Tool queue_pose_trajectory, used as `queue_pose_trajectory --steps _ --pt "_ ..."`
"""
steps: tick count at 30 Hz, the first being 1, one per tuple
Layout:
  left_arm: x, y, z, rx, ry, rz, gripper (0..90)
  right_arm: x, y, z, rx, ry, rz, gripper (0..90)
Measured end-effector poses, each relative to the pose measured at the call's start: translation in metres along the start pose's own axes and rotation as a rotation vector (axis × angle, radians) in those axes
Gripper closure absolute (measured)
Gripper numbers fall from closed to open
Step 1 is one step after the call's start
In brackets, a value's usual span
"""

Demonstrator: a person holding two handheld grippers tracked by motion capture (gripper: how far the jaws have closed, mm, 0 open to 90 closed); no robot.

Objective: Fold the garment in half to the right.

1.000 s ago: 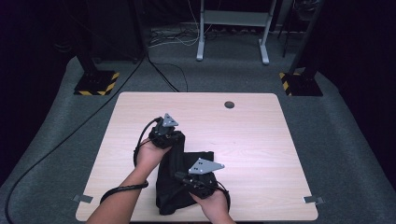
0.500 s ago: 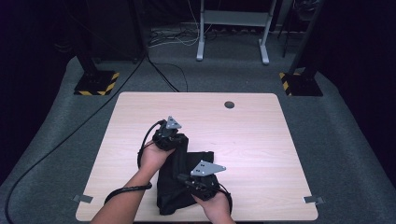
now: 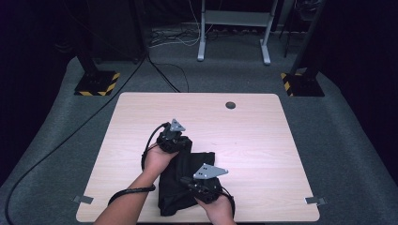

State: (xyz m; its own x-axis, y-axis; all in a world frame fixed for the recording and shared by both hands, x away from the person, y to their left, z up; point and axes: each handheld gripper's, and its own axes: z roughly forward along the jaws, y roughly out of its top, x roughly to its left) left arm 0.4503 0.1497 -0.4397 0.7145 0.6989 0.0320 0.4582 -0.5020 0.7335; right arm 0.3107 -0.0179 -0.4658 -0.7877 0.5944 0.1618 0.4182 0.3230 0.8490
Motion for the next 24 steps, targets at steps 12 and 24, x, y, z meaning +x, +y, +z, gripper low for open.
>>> queue_pose_trajectory --steps 12,24 --pt "0.003 -0.007 -0.002 0.003 -0.022 -0.009 54.3 0.000 -0.002 0.000 0.004 -0.012 -0.006 86.5" --pt "0.000 -0.010 -0.017 -0.028 -0.066 -0.003 30.3 -0.002 -0.006 0.000 0.006 -0.017 0.003 86.4"
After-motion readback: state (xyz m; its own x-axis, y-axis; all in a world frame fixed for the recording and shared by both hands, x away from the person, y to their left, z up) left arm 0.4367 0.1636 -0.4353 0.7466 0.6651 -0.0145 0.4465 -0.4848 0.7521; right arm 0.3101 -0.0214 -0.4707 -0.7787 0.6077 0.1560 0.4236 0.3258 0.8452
